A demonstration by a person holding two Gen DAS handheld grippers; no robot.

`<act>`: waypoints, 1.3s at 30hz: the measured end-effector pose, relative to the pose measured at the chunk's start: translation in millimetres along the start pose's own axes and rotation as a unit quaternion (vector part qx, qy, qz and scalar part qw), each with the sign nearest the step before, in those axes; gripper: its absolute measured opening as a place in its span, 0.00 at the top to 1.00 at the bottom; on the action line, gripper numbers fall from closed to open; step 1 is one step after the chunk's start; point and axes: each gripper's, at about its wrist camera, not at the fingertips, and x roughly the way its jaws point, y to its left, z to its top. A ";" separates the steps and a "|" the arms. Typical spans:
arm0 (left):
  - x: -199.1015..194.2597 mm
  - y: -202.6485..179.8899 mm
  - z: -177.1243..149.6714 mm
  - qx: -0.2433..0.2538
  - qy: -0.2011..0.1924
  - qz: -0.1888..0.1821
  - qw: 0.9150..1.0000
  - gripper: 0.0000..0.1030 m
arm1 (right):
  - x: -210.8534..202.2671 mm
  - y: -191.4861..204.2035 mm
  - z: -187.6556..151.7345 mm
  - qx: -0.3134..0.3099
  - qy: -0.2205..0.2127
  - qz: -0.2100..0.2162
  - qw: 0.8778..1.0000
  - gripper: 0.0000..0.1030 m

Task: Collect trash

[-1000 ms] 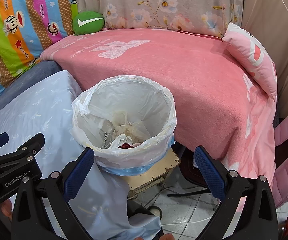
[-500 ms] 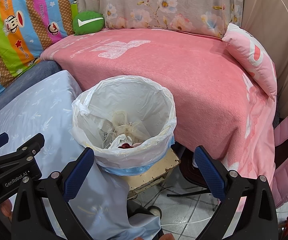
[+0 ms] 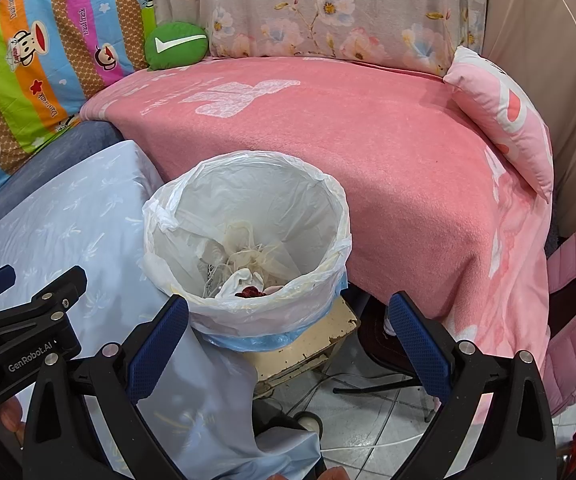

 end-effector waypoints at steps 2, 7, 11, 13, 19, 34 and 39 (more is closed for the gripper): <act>-0.2 -0.7 0.0 0.000 -0.001 0.001 1.000 0.06 | 0.1 0.1 0.2 0.000 0.000 0.000 1.000 0.06; -0.1 -0.7 -0.1 0.000 0.000 0.001 1.000 0.06 | 0.0 -0.1 0.0 0.000 0.000 0.001 1.000 0.06; 0.0 -0.5 -0.1 0.000 -0.001 0.003 1.000 0.06 | -0.3 0.6 0.0 0.000 0.000 0.000 1.000 0.06; 0.0 -0.5 -0.1 0.000 -0.001 0.002 1.000 0.06 | -0.3 0.7 0.1 0.000 0.000 0.000 1.000 0.06; 0.4 -0.1 -0.4 0.000 0.000 0.001 1.000 0.06 | -0.1 0.6 0.2 0.000 0.000 0.000 1.000 0.06; 0.2 -1.3 -1.9 0.000 0.002 0.000 1.000 0.06 | 0.3 -0.2 0.5 0.001 0.000 0.000 1.000 0.06; 2.5 0.5 -4.2 -0.008 0.011 0.000 1.000 0.06 | -1.1 -2.2 -0.9 0.003 0.000 -0.002 1.000 0.06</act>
